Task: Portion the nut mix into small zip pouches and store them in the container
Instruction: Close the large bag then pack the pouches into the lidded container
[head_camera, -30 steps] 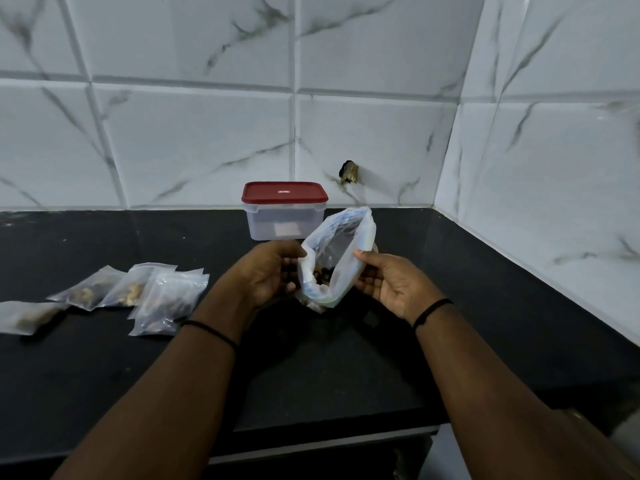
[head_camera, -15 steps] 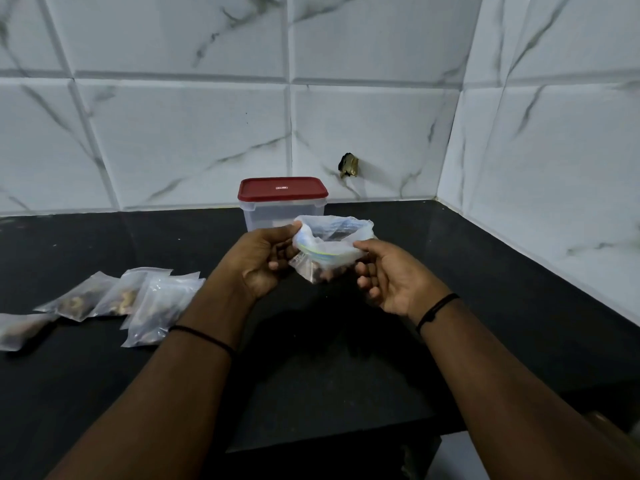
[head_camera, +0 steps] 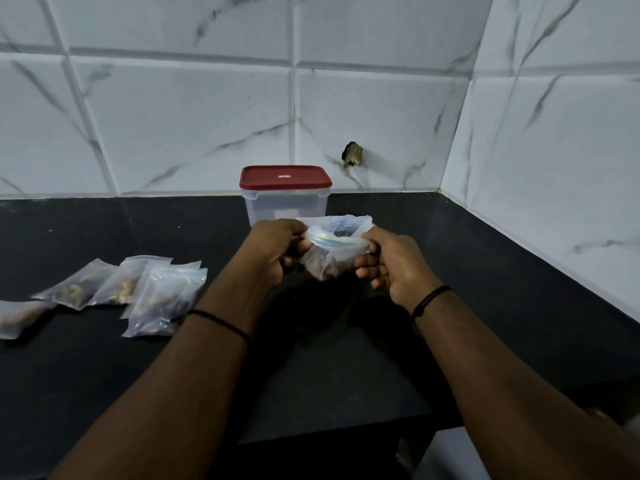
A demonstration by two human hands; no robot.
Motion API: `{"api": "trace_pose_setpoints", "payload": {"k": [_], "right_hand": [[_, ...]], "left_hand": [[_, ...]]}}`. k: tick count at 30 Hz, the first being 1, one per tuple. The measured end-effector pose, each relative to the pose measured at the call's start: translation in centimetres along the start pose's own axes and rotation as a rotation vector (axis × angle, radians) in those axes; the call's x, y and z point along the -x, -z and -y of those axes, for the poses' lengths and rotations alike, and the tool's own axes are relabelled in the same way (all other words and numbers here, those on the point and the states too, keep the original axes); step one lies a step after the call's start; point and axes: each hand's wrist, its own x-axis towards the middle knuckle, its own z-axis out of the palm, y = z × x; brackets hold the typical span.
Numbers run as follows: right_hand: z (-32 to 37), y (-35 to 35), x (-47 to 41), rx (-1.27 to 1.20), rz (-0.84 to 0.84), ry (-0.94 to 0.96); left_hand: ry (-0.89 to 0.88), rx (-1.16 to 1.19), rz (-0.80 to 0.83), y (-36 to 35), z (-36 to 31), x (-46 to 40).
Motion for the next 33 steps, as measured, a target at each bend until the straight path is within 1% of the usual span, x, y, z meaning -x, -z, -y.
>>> {"api": "trace_pose_setpoints", "payload": {"k": [4, 8, 10, 12, 14, 16, 18, 19, 21, 24, 25, 29, 31, 33], "right_hand": [[0.5, -0.1, 1.4, -0.001, -0.021, -0.022], [2.5, -0.6, 1.7, -0.061, -0.076, -0.028], [3.0, -1.0, 1.6, -0.082, -0.111, -0.034], [3.1, -1.1, 1.7, -0.041, -0.142, -0.027], [3.0, -0.8, 1.9, 0.117, -0.183, 0.009], [3.1, -0.6, 2.4, 0.421, -0.240, 0.084], [3.2, -0.8, 3.2, 0.664, -0.286, 0.173], [3.2, -1.0, 3.3, 0.715, -0.305, 0.212], [3.1, -1.4, 3.5, 0.707, -0.307, 0.254], [2.7, -1.5, 2.8, 0.498, -0.255, 0.208], [2.3, -1.3, 2.4, 0.425, -0.220, 0.181], [1.8, -1.2, 4.2, 0.076, -0.052, 0.046], [1.7, -0.8, 4.7, 0.080, 0.025, -0.004], [1.6, 0.3, 4.6, 0.126, 0.082, -0.039]], "left_hand": [[-0.001, -0.028, 0.039, -0.6, -1.6, 1.3], [-0.088, -0.308, 0.013, -1.4, -4.7, 2.4], [-0.117, -0.438, -0.036, -1.6, -5.5, 3.0], [-0.194, -0.646, -0.124, -1.2, -5.2, 3.0], [-0.299, -0.753, -0.253, -0.5, -4.7, 3.6], [-0.392, -0.875, -0.320, -0.1, -4.0, 4.1], [-0.419, -0.902, -0.372, -0.4, -4.0, 4.8], [-0.434, -0.924, -0.382, -0.6, -4.0, 5.0], [-0.440, -0.953, -0.366, -0.8, -4.0, 5.4], [-0.321, -0.808, -0.297, -0.3, -3.6, 5.0], [-0.266, -0.782, -0.238, -0.2, -3.2, 4.8], [-0.022, -0.602, -0.131, 1.7, -1.2, 4.6], [0.080, -0.494, -0.042, 2.3, -0.9, 4.8], [0.129, -0.368, 0.019, 2.7, -1.1, 4.7]]}}
